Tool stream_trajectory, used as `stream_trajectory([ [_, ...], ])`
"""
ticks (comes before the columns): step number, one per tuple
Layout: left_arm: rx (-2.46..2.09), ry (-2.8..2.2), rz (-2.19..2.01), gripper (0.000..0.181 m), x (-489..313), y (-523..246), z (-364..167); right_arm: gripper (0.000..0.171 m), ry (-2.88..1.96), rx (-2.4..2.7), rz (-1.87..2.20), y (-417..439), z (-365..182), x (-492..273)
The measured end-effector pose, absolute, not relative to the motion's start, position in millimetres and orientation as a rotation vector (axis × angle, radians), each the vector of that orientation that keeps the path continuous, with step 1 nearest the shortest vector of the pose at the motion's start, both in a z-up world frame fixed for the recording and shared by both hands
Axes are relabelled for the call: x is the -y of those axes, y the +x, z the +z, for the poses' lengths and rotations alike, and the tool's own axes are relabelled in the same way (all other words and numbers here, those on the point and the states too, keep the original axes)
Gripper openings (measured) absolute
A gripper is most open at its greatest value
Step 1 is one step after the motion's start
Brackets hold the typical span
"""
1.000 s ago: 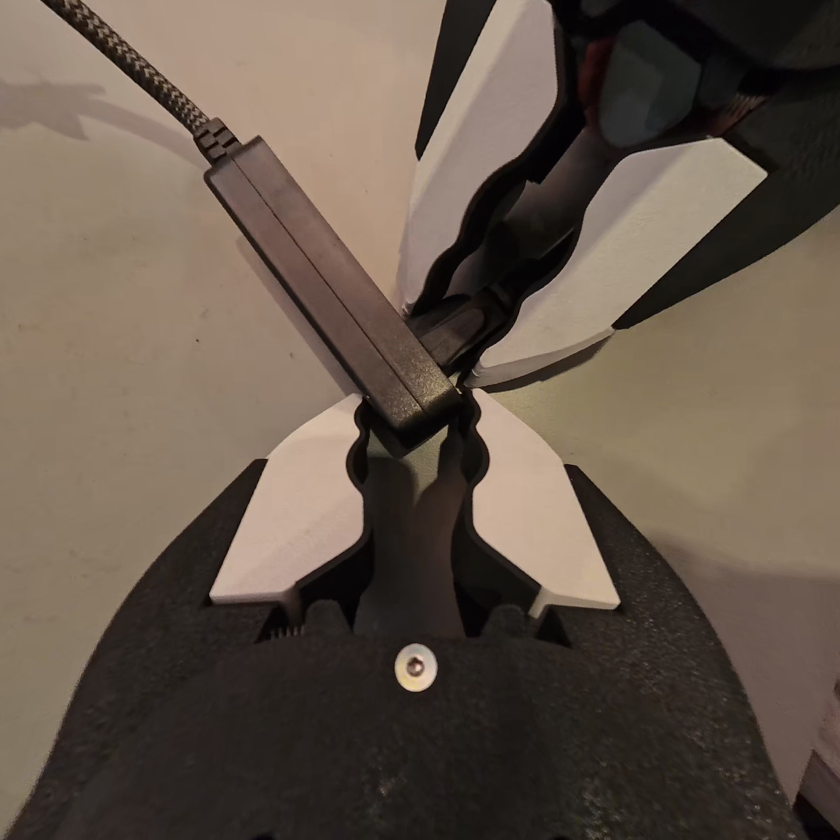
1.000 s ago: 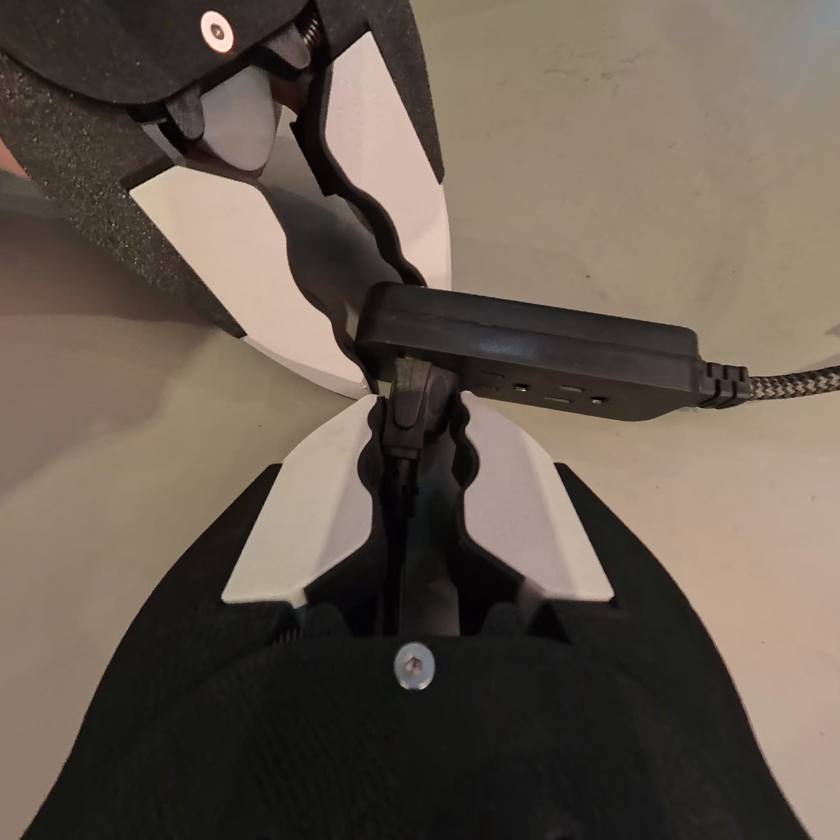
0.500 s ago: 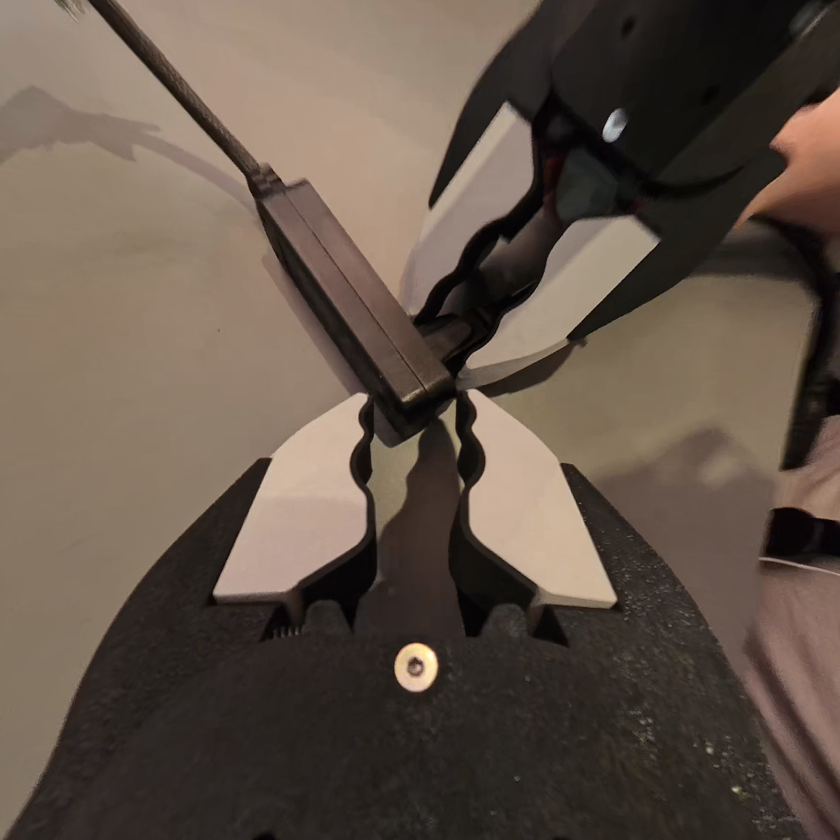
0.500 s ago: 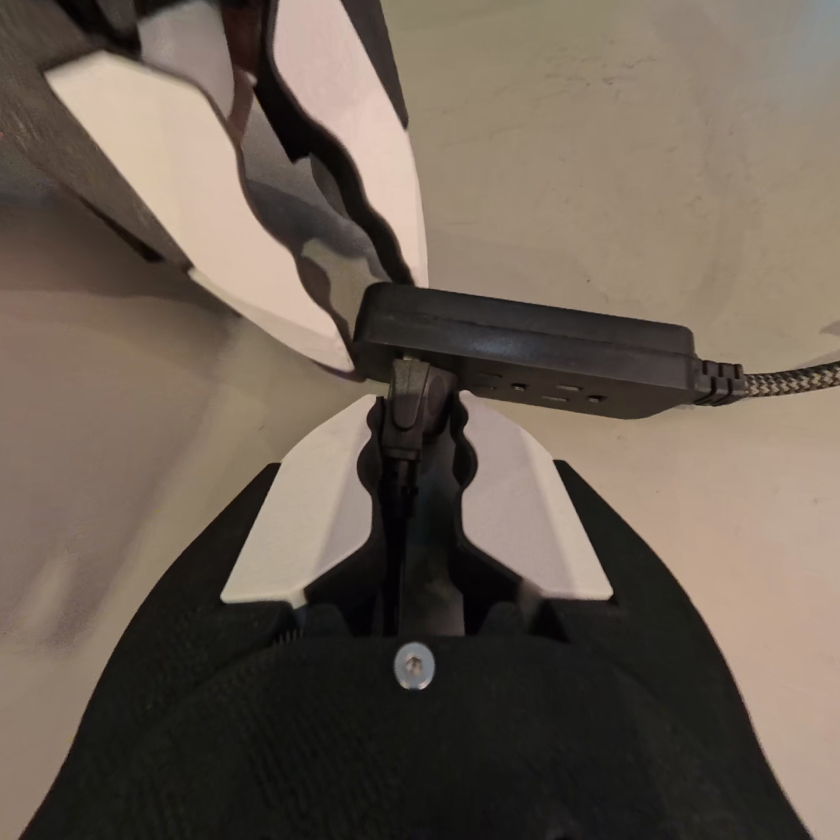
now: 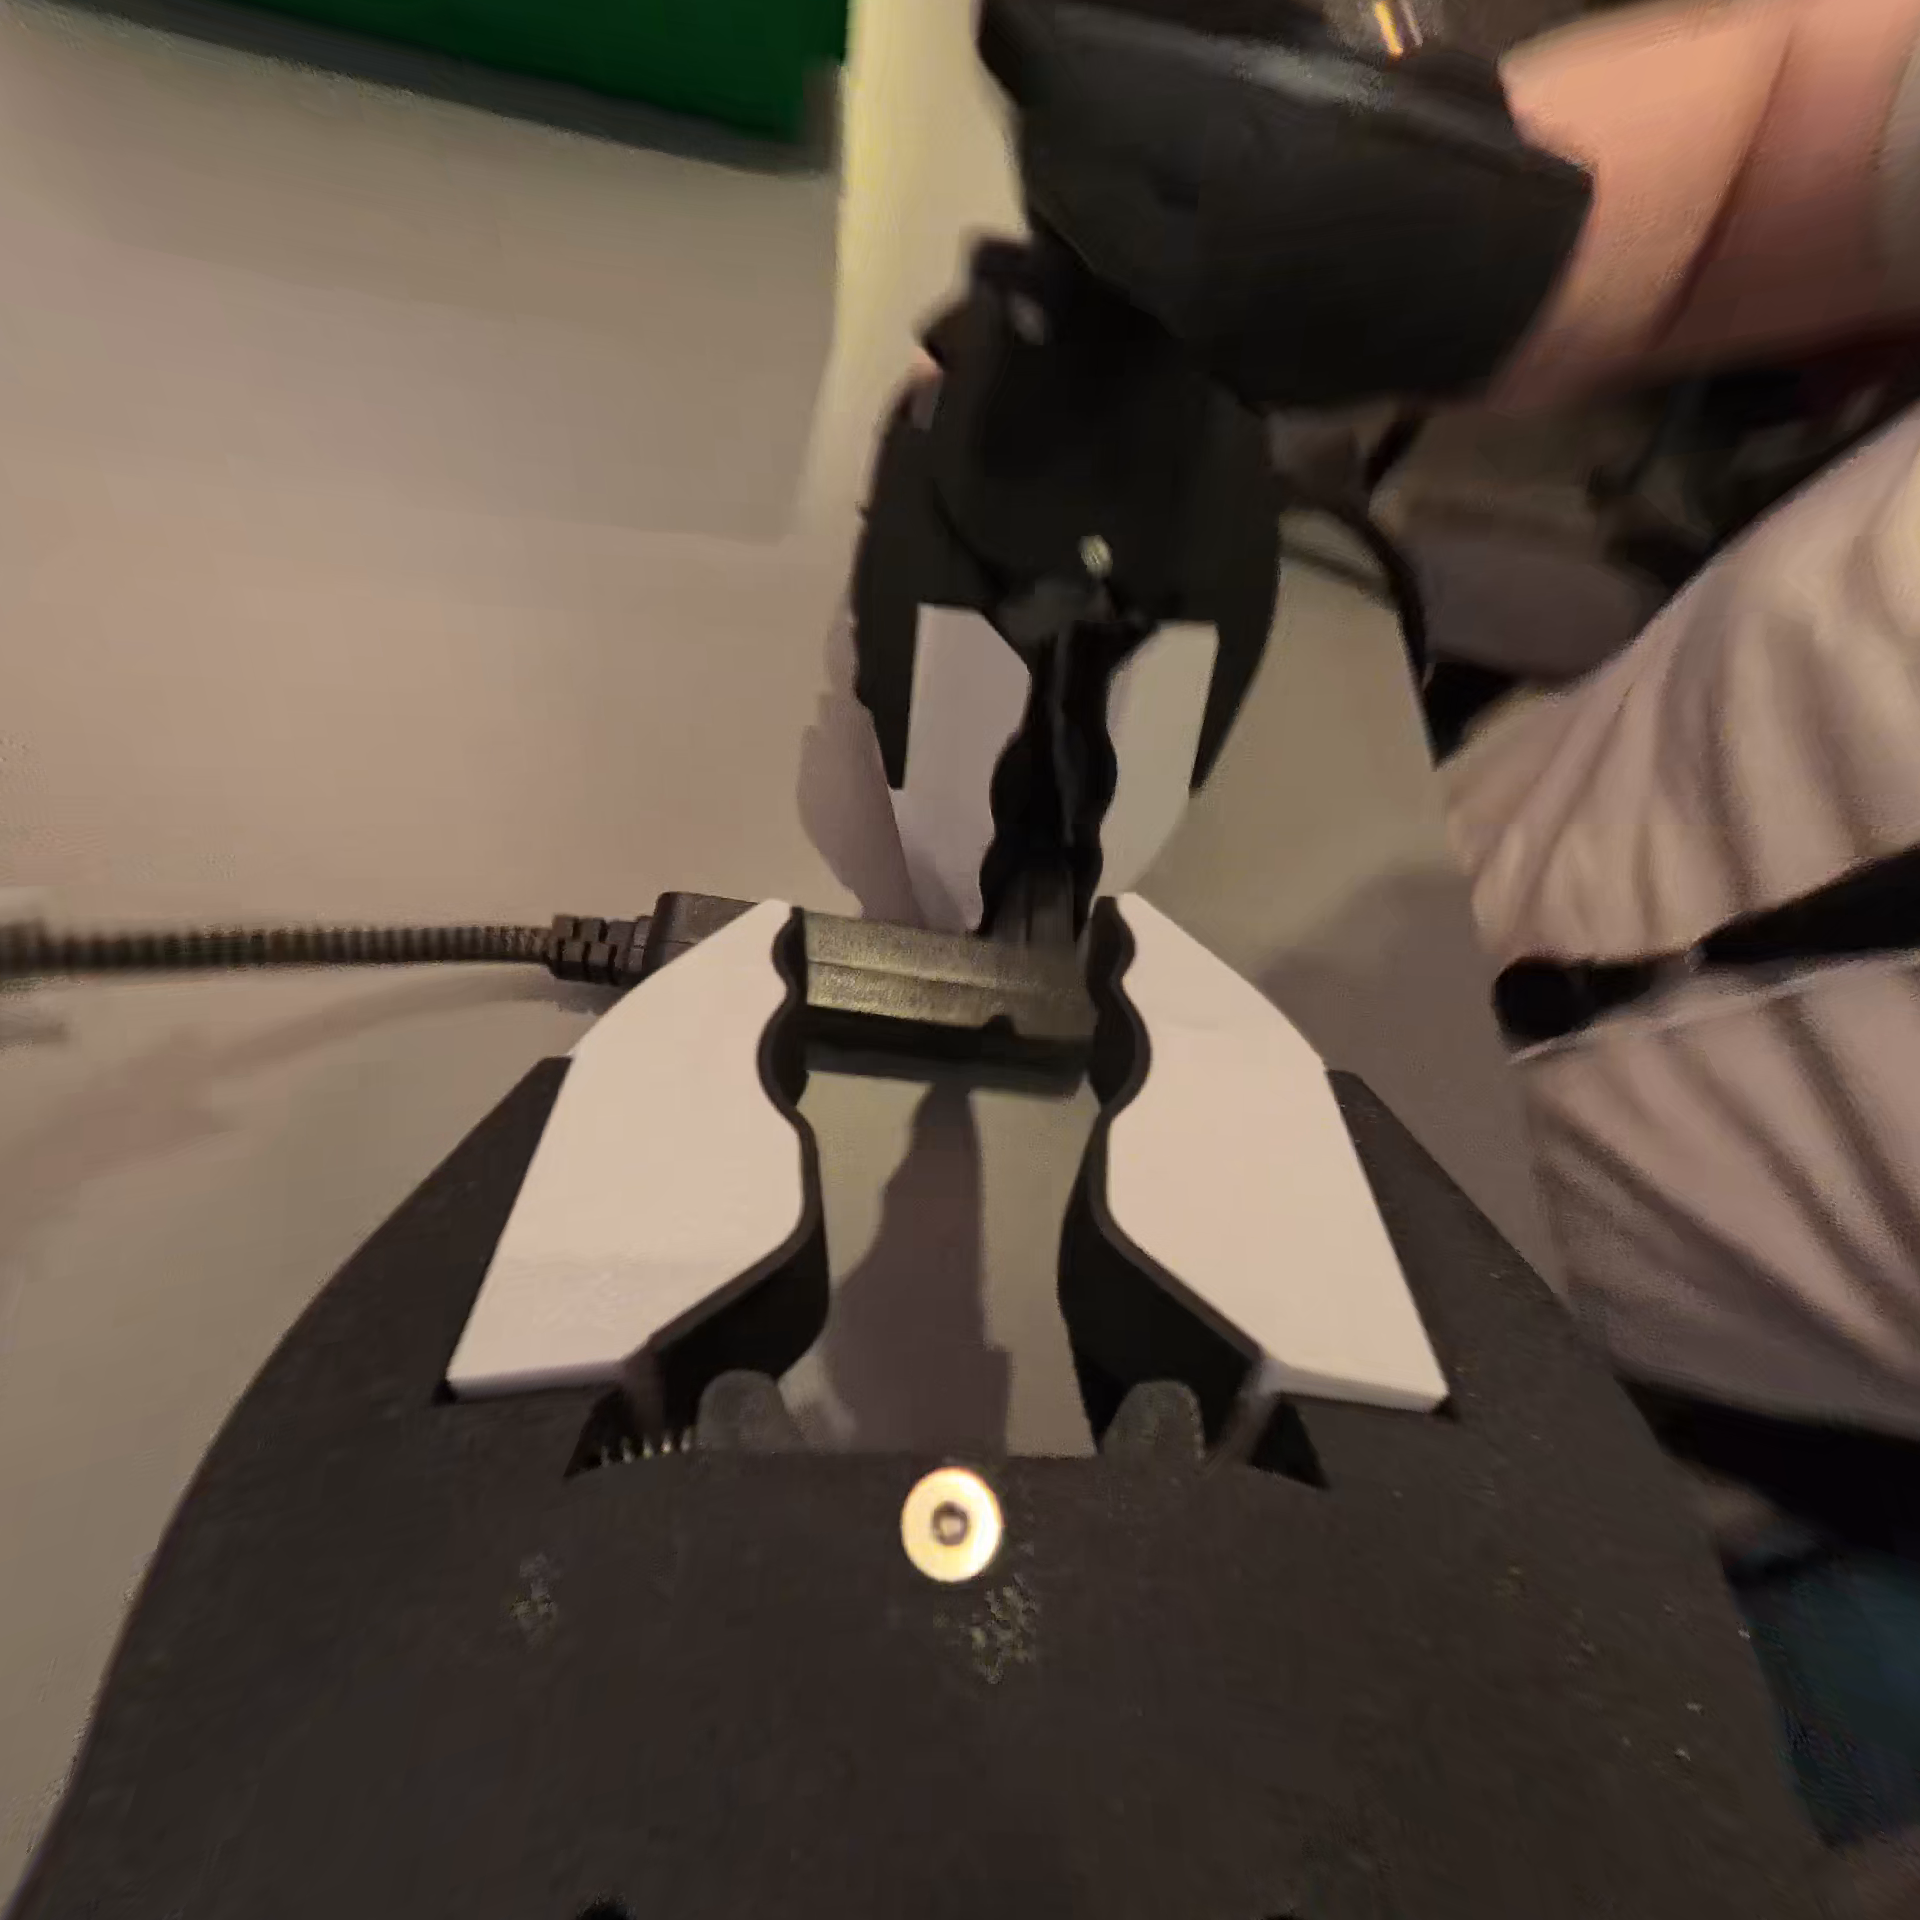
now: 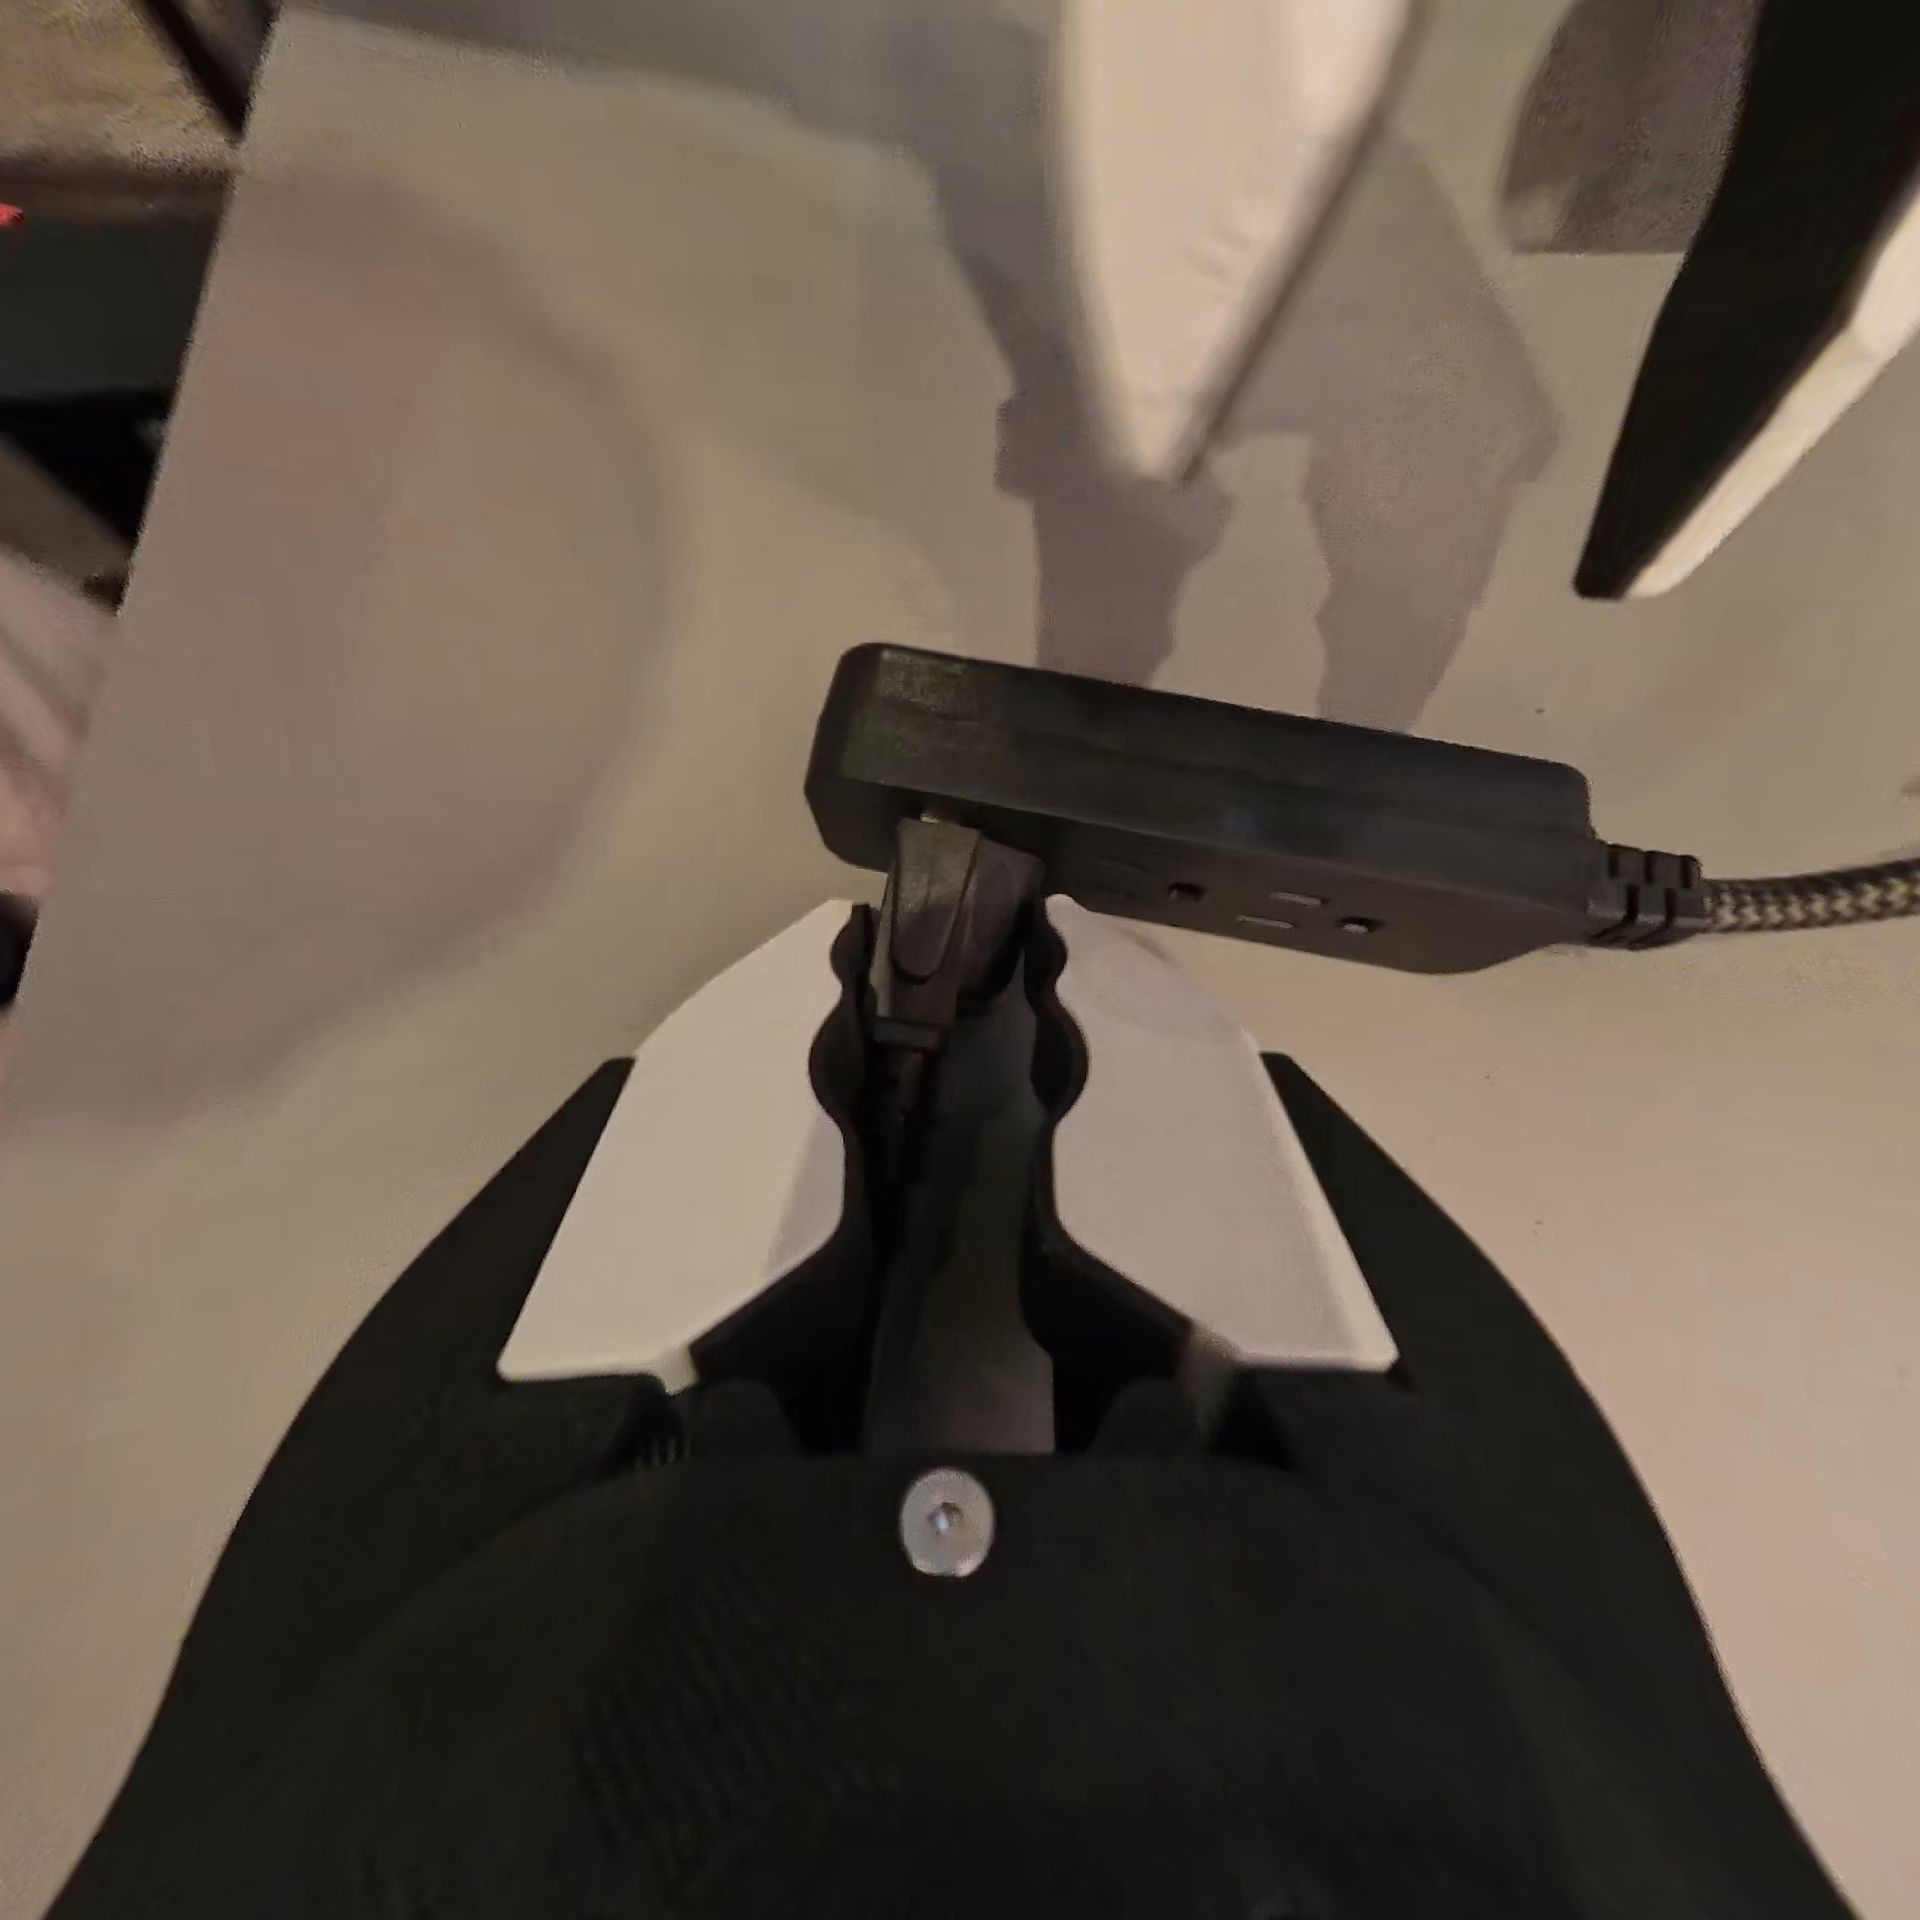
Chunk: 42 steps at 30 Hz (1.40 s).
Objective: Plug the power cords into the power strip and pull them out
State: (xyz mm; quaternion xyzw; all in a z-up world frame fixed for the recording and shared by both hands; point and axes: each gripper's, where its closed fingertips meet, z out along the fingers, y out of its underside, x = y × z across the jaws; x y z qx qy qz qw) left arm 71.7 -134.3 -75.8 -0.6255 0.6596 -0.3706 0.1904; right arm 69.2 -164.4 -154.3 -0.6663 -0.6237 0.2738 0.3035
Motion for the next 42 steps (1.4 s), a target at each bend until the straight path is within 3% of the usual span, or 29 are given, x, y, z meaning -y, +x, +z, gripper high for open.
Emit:
stream_trajectory([
  [5, -2.328, -1.514, -0.65, 0.071, 157, 75, -109, 0.031, -1.621, 1.821, 0.829, 81, -154, 175],
  [13, -2.709, -1.192, -0.222, 0.094, 143, 68, -156, 0.031, -1.626, 1.815, 0.826, 81, -154, 176],
  [20, -2.7, -1.199, -0.326, 0.104, 138, 71, -161, 0.028, -1.734, 1.655, 0.753, 82, -153, 171],
  [25, -2.628, -1.353, -0.357, 0.1, 134, 77, -162, 0.025, -1.797, 1.574, 0.728, 84, -153, 169],
  [31, -2.532, -1.404, -0.411, 0.079, 136, 72, -159, 0.026, -1.823, 1.544, 0.722, 88, -154, 173],
  [42, -2.414, -1.54, -0.442, 0.08, 147, 70, -157, 0.027, -1.828, 1.528, 0.721, 89, -153, 179],
])
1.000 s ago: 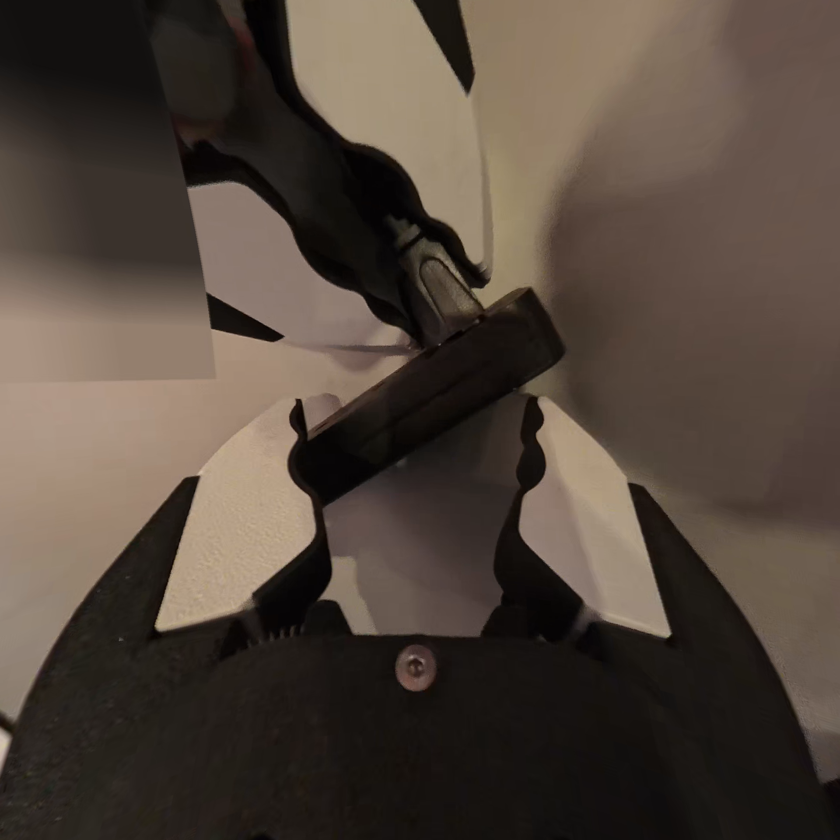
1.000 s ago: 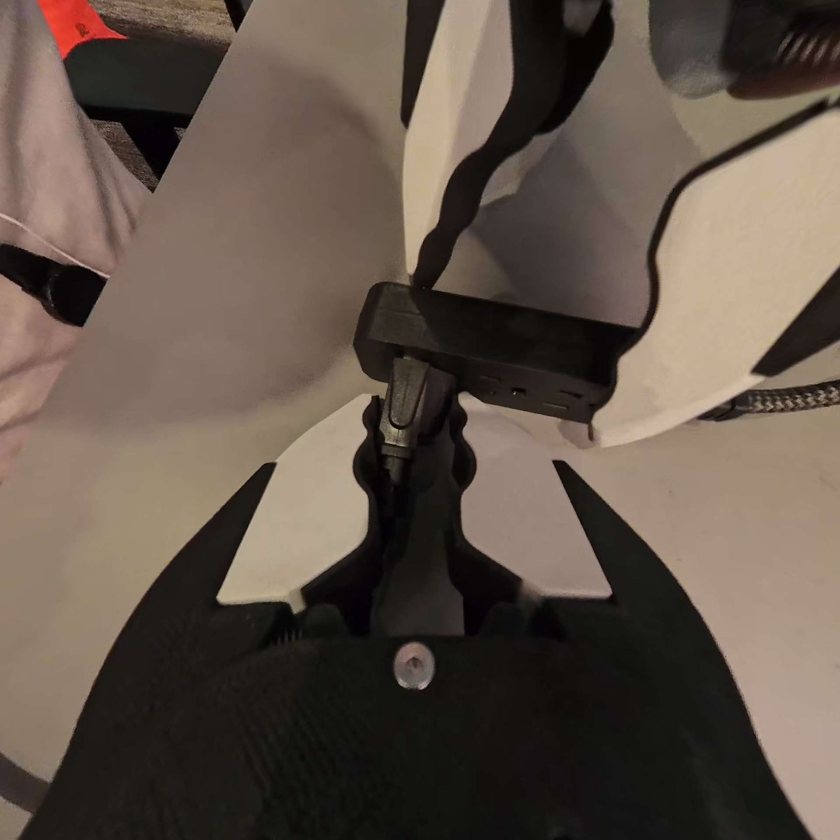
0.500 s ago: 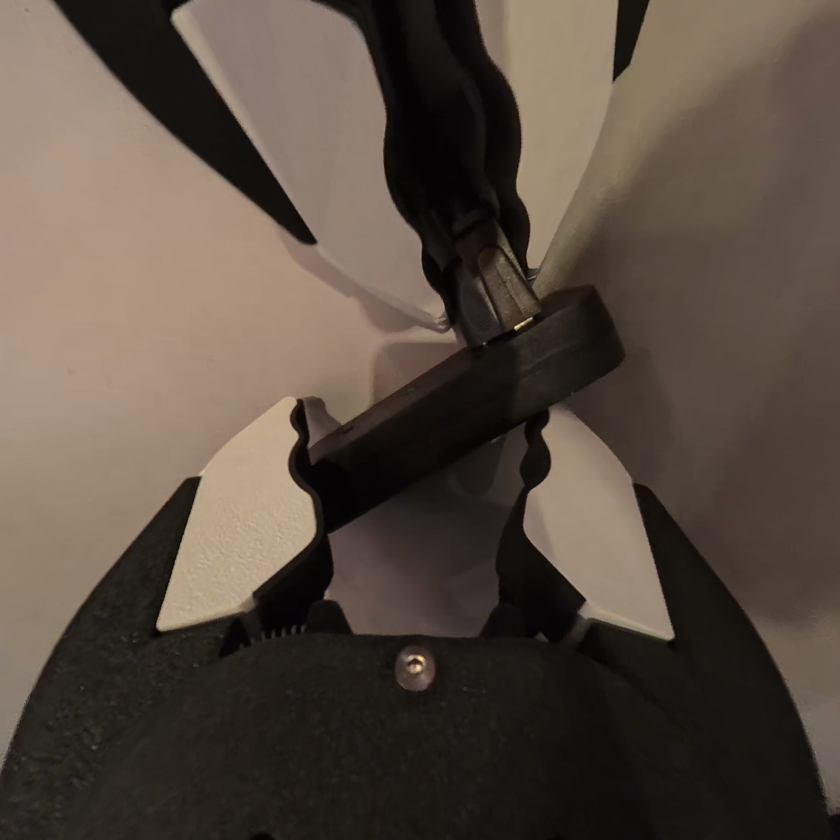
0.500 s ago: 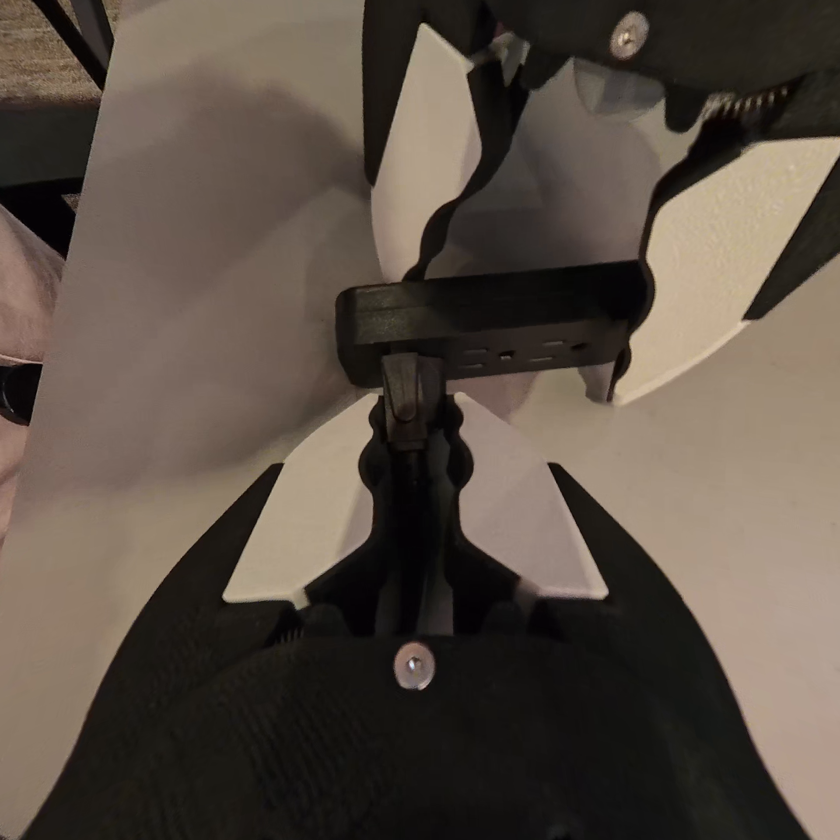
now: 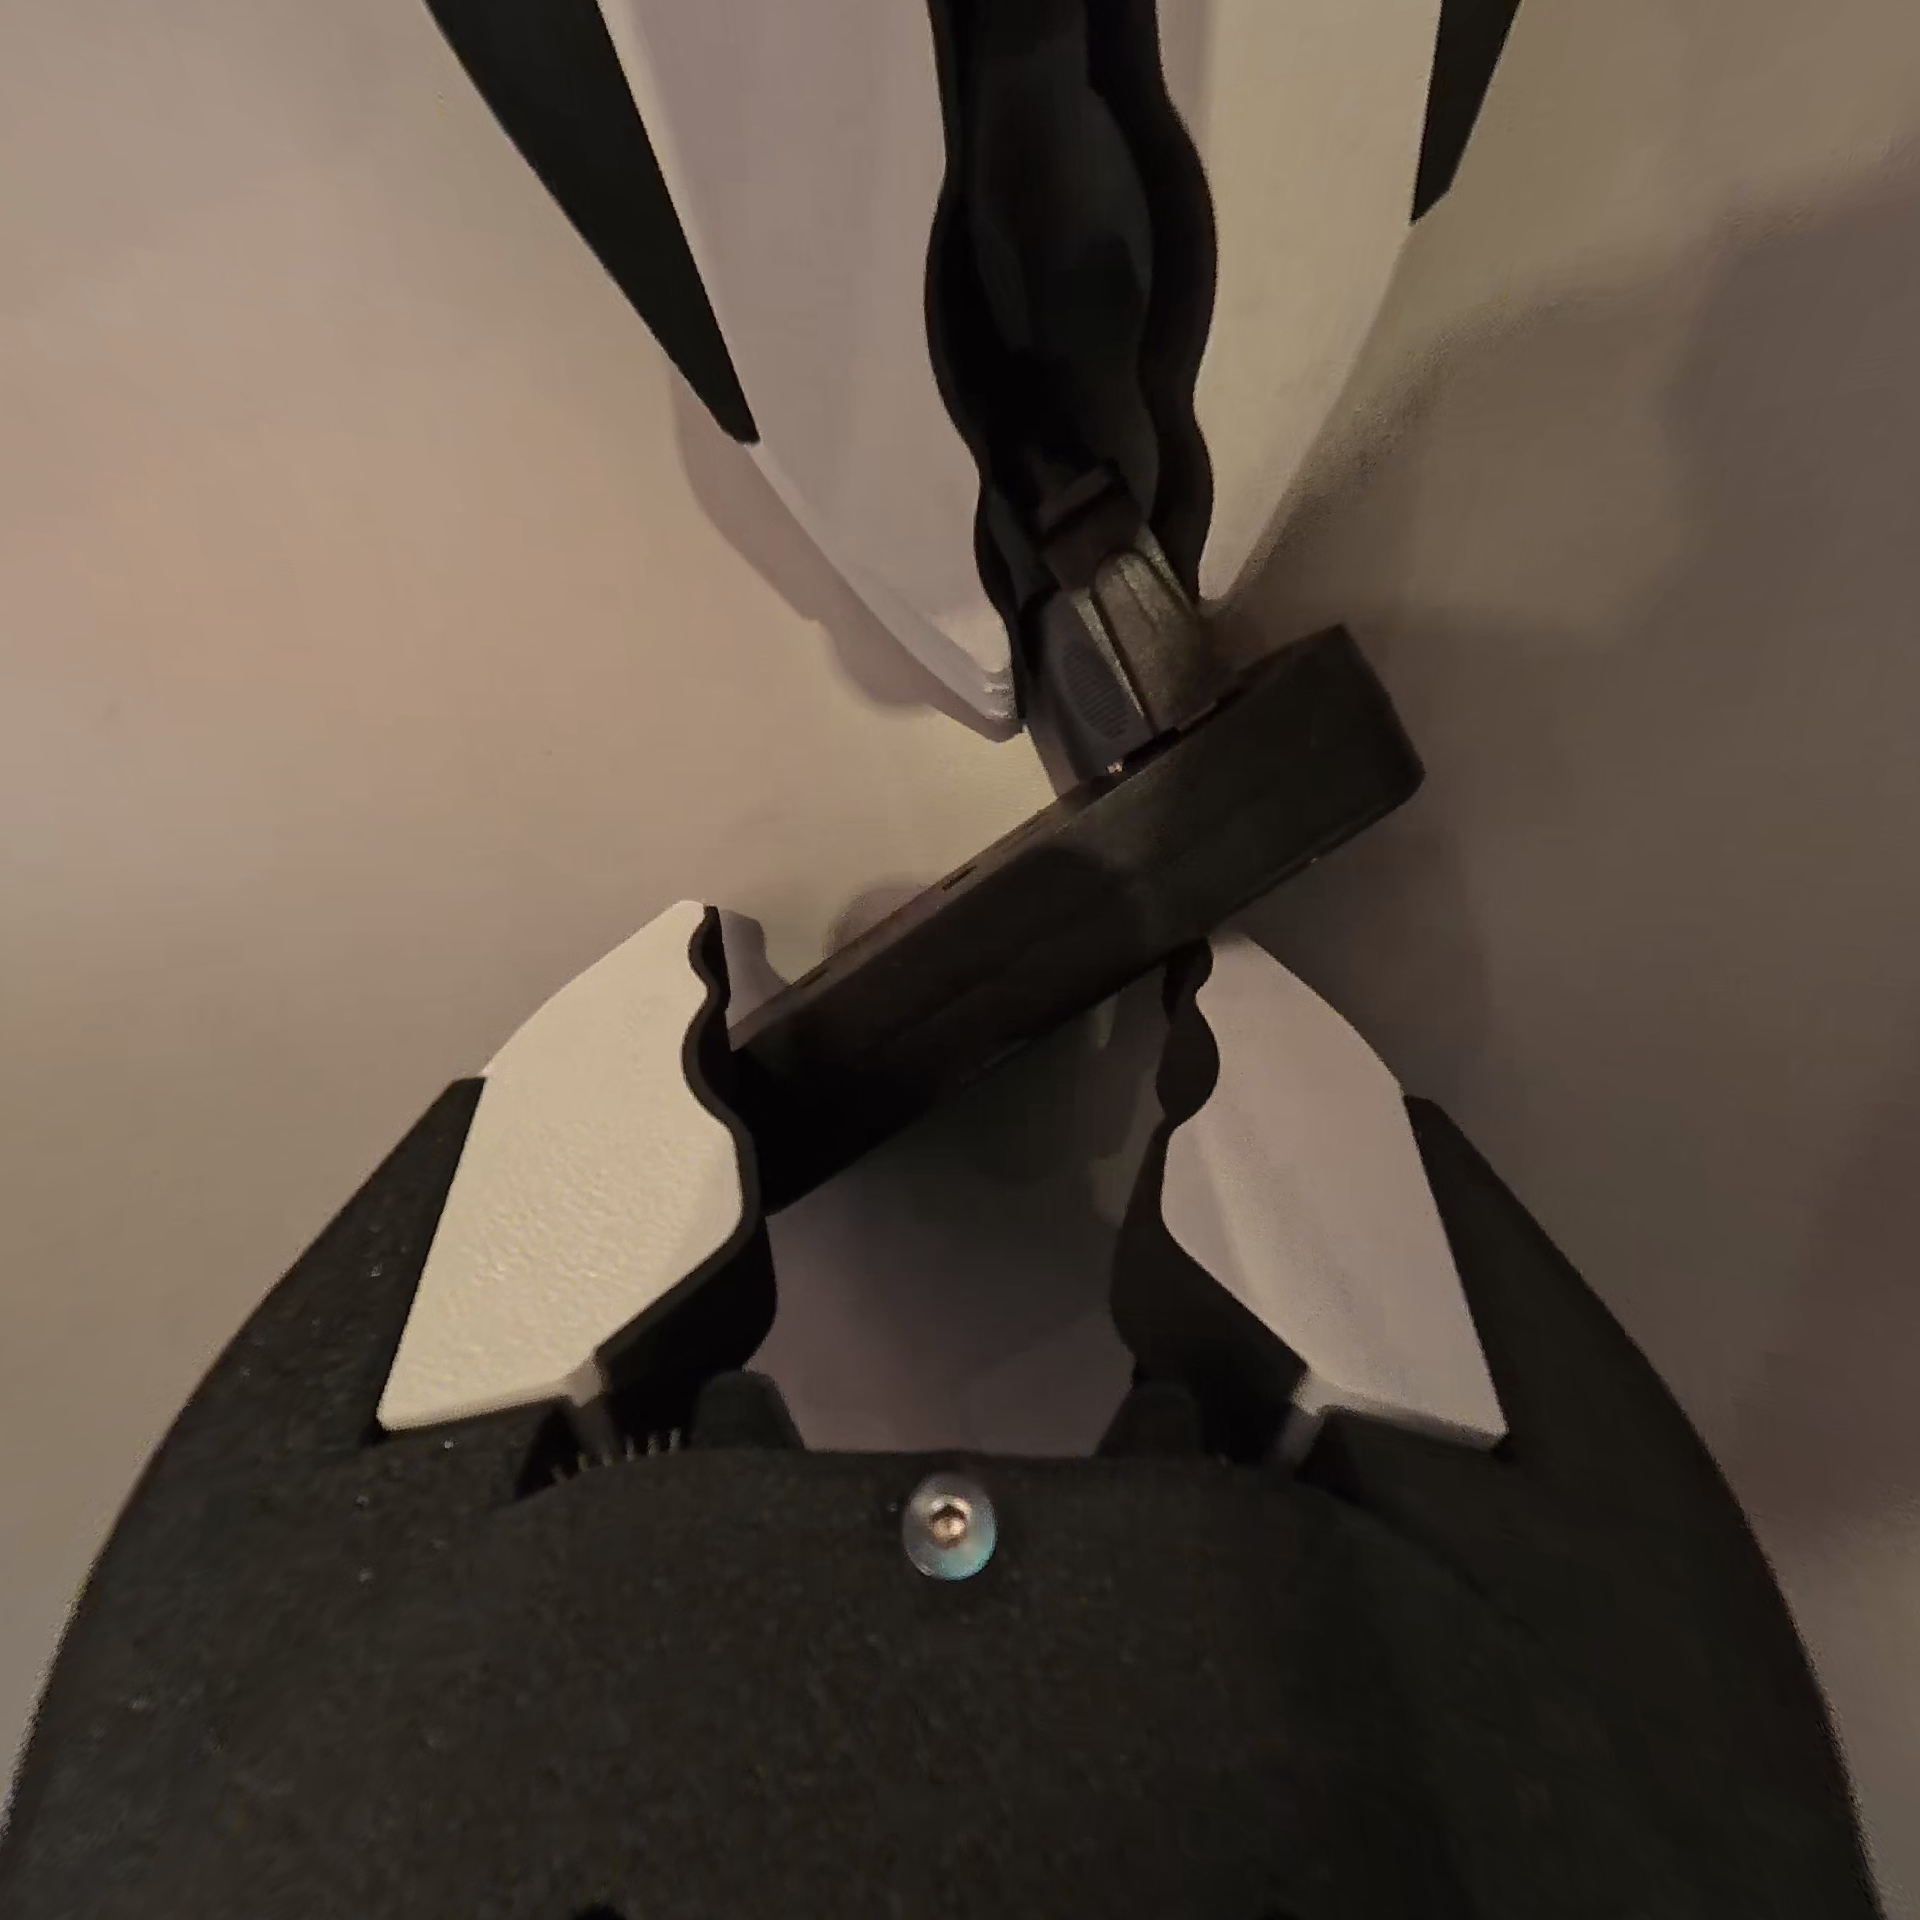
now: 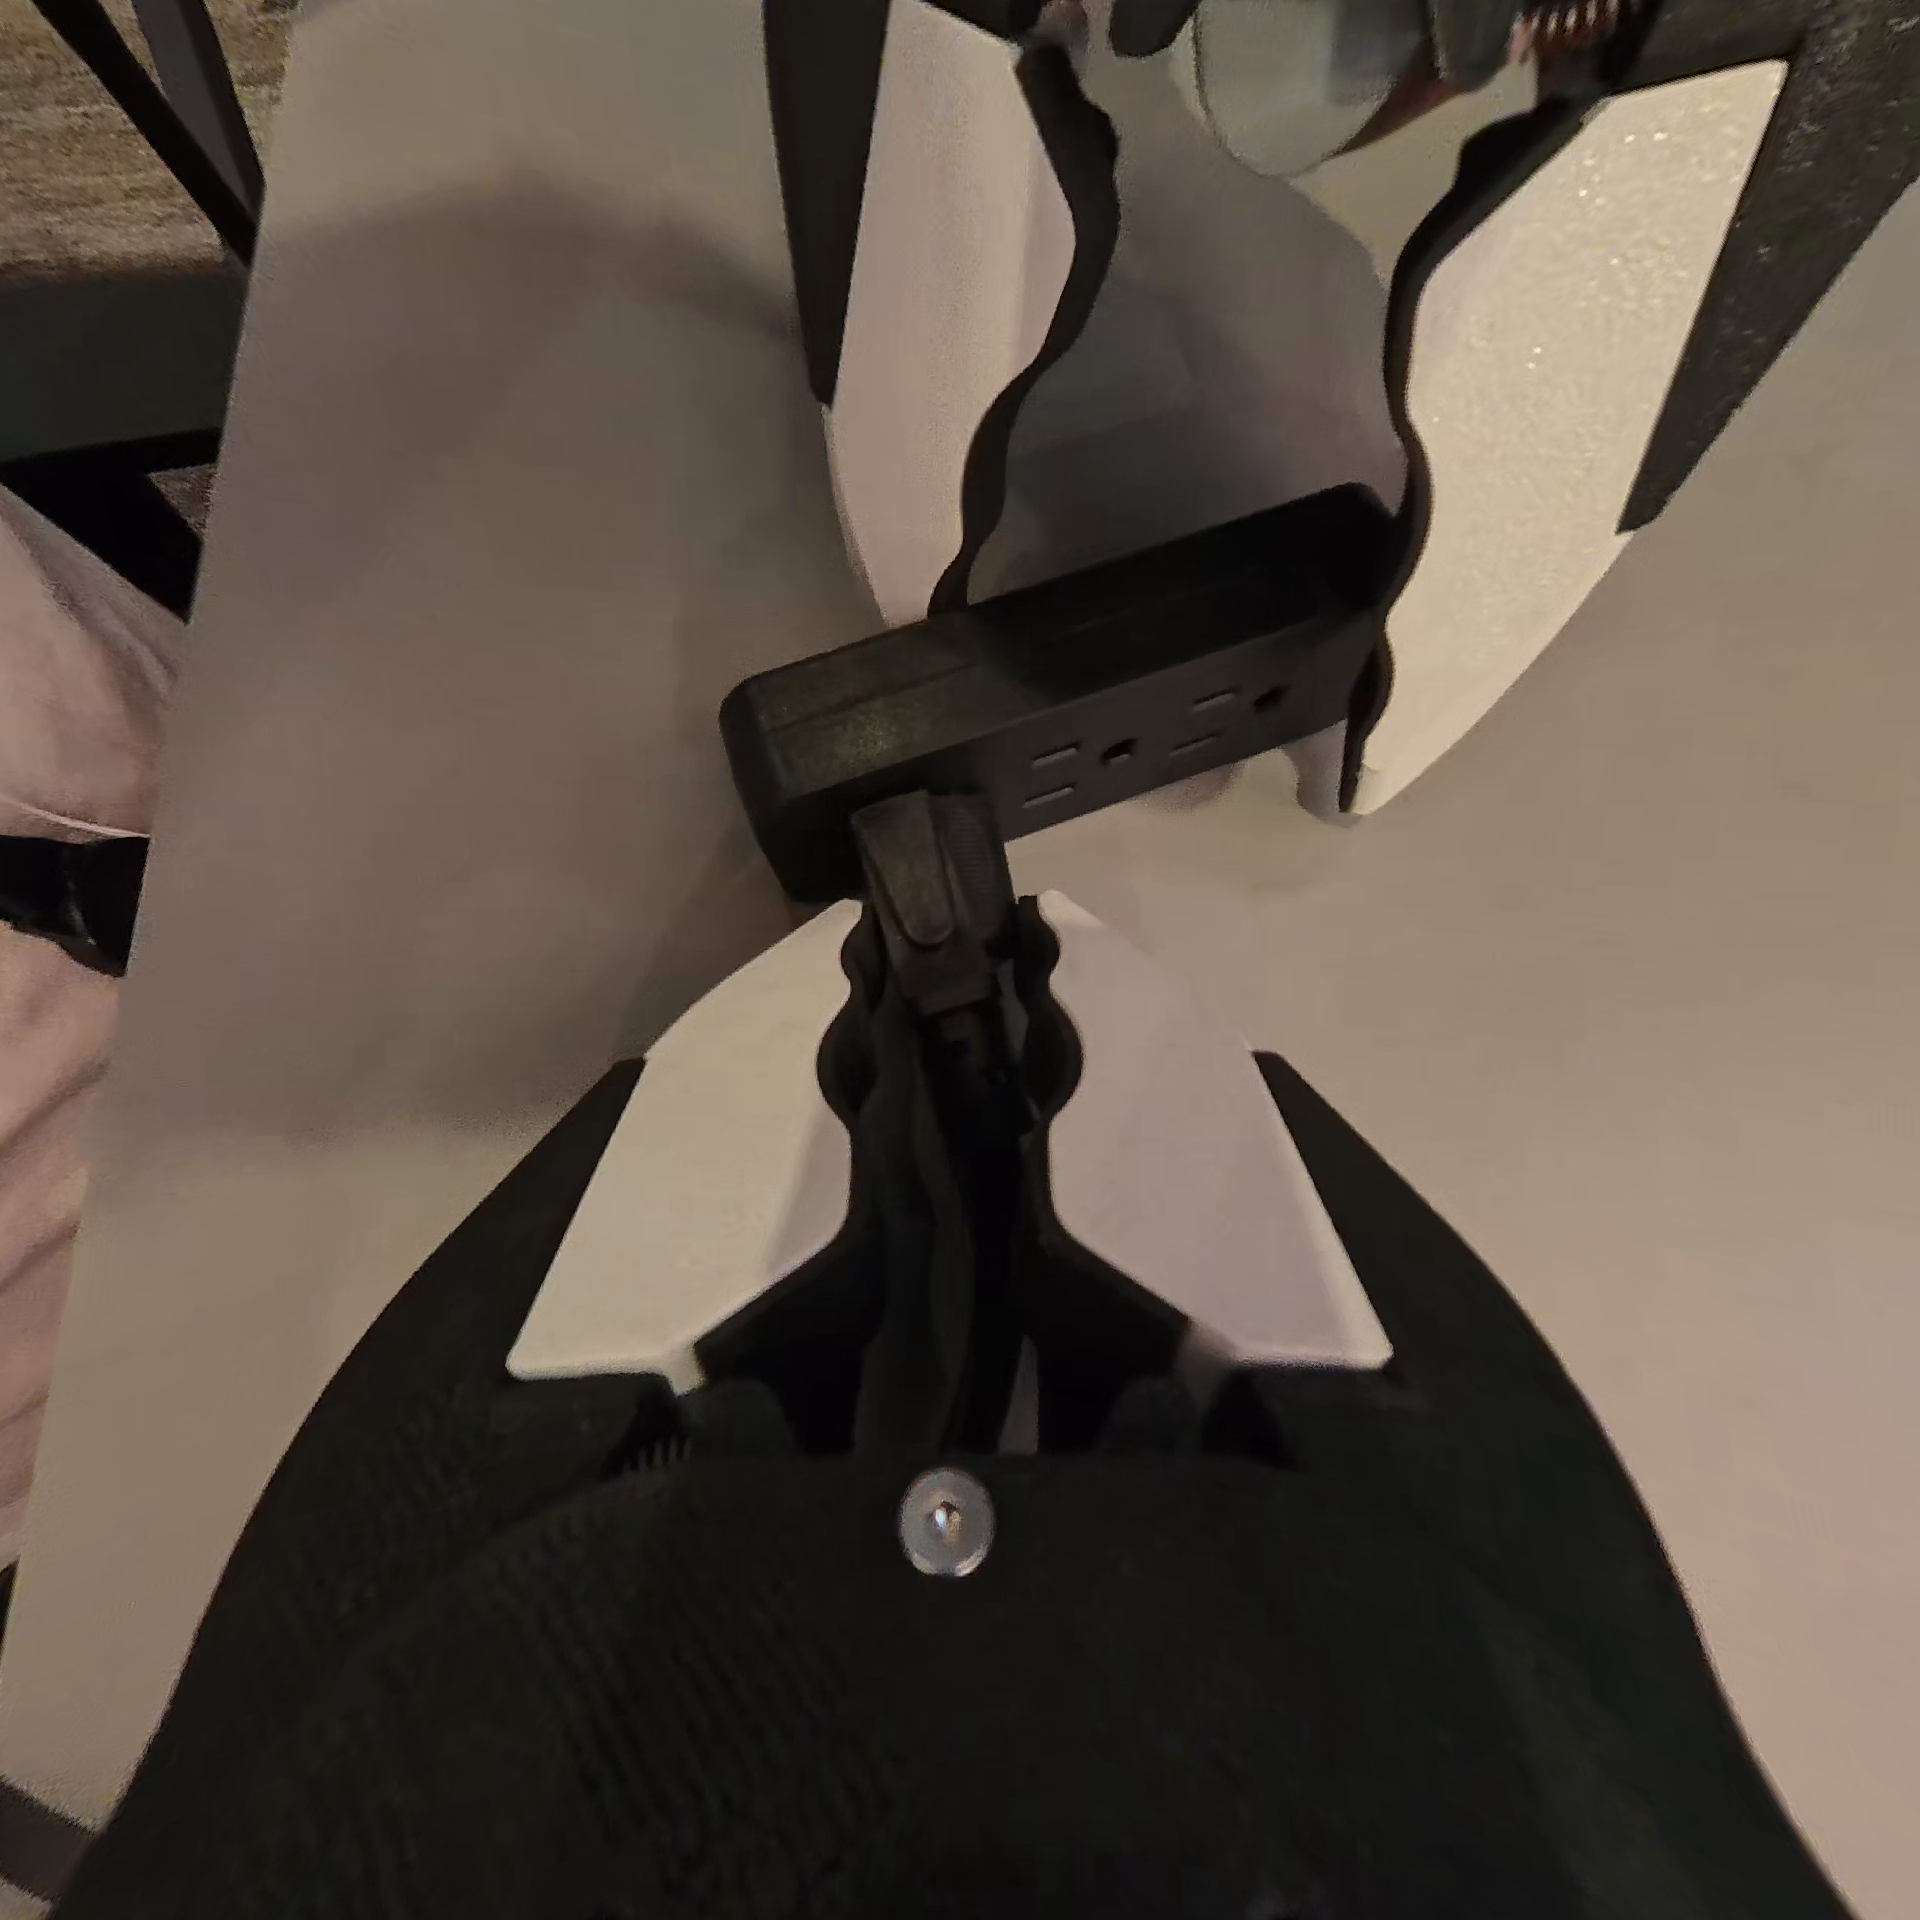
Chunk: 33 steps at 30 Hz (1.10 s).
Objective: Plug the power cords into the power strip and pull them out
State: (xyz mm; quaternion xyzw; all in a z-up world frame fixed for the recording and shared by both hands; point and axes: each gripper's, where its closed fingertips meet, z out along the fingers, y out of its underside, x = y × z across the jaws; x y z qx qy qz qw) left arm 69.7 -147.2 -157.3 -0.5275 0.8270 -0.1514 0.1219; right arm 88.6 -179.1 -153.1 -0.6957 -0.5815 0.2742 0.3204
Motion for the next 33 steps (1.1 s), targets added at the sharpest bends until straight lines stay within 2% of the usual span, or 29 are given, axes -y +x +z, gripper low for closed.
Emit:
stream_trajectory([
  [8, -2.295, -1.632, -0.619, 0.094, 163, 66, -150, 0.028, -1.808, 1.562, 0.73, 83, -153, 189],
  [10, -2.224, -1.645, -0.65, 0.092, 155, 65, -137, 0.028, -1.812, 1.558, 0.725, 83, -153, 190],
  [13, -2.01, -1.801, -0.763, 0.102, 132, 63, -109, 0.027, -1.826, 1.535, 0.715, 84, -153, 189],
  [16, -1.798, -1.986, -0.84, 0.098, 128, 56, -98, 0.027, -1.873, 1.46, 0.677, 85, -153, 184],
  [18, -1.682, -2.087, -0.804, 0.11, 136, 53, -108, 0.026, -1.915, 1.385, 0.643, 85, -153, 179],
  [23, -1.427, -2.188, -0.714, 0.096, 153, 55, -137, 0.025, -1.982, 1.247, 0.577, 84, -153, 169],
  [33, -1.206, -2.183, -0.481, 0.065, 152, 58, -144, 0.025, -2.041, 1.112, 0.517, 78, -152, 163],
])
